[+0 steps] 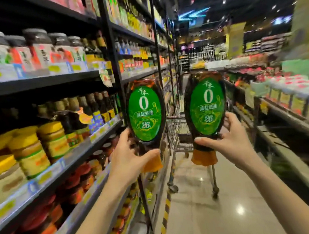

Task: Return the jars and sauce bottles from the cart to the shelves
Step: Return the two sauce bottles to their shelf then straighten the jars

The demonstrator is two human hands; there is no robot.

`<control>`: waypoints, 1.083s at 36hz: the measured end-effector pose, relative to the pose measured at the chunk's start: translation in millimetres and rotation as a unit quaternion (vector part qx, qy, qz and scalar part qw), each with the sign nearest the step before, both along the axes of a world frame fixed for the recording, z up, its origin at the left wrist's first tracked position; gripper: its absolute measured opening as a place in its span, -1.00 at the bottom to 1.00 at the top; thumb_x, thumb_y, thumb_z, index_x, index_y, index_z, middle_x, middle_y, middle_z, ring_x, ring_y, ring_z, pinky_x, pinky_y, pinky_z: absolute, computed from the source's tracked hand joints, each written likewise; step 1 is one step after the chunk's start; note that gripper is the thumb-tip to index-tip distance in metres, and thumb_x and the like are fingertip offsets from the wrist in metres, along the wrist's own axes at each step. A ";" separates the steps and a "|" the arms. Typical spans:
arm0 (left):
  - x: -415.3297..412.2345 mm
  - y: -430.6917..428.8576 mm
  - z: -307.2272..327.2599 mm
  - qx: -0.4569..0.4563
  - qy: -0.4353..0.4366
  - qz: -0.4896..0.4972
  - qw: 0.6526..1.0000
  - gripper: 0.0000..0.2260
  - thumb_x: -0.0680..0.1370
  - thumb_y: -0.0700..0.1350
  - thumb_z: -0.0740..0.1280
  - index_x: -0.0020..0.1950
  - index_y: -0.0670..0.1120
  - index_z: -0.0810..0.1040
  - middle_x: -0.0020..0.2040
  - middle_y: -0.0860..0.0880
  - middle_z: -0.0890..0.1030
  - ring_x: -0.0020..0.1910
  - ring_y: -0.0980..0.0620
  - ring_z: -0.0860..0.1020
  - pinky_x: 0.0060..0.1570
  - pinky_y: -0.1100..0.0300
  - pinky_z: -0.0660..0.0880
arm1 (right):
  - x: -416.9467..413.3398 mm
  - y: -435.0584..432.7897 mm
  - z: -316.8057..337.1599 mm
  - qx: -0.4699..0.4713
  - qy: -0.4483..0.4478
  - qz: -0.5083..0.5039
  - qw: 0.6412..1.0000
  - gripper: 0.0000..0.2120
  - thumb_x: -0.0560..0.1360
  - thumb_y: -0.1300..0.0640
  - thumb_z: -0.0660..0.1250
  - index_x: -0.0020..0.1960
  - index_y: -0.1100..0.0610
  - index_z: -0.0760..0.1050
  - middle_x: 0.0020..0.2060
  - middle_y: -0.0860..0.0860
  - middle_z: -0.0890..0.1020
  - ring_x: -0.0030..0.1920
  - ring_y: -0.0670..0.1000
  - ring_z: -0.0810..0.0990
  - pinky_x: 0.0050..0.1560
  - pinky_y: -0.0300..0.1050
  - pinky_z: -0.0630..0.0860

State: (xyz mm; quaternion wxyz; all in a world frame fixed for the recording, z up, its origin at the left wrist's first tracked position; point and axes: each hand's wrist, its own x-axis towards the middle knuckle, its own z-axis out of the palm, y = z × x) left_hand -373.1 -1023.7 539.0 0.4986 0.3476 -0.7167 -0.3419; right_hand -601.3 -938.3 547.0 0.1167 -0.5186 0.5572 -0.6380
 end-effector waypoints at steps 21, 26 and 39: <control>-230.5 -225.4 -19.8 -0.002 -0.017 0.029 0.999 -0.18 0.25 -0.06 0.58 0.41 0.06 0.24 0.08 0.28 0.52 0.11 0.23 0.53 0.23 0.10 0.46 | -226.4 -223.2 -23.3 -0.006 -0.008 -0.032 0.999 -0.26 0.15 0.19 0.61 0.16 -0.03 0.25 -0.06 -0.33 0.41 -0.07 -0.37 0.44 -0.01 -0.30 0.43; -276.8 -269.9 -16.0 -0.002 -0.017 0.085 0.996 -0.20 0.27 -0.06 0.57 0.42 0.06 0.24 -0.03 0.41 0.41 -0.05 0.44 0.44 0.17 0.25 0.42 | -275.7 -292.2 -16.5 0.000 0.001 0.017 1.000 -0.25 0.09 0.09 0.61 0.17 0.03 0.29 -0.02 -0.26 0.47 0.03 -0.20 0.52 0.10 -0.11 0.52; -311.1 -391.1 -26.0 -0.004 -0.017 0.200 0.980 -0.24 0.32 -0.12 0.54 0.42 0.04 0.23 0.05 0.38 0.40 0.15 0.22 0.44 0.13 0.30 0.39 | -313.6 -472.6 -27.3 -0.002 -0.006 0.135 0.991 -0.09 -0.02 -0.12 0.58 0.24 0.07 0.31 0.11 -0.01 0.55 0.15 0.00 0.55 0.20 -0.01 0.51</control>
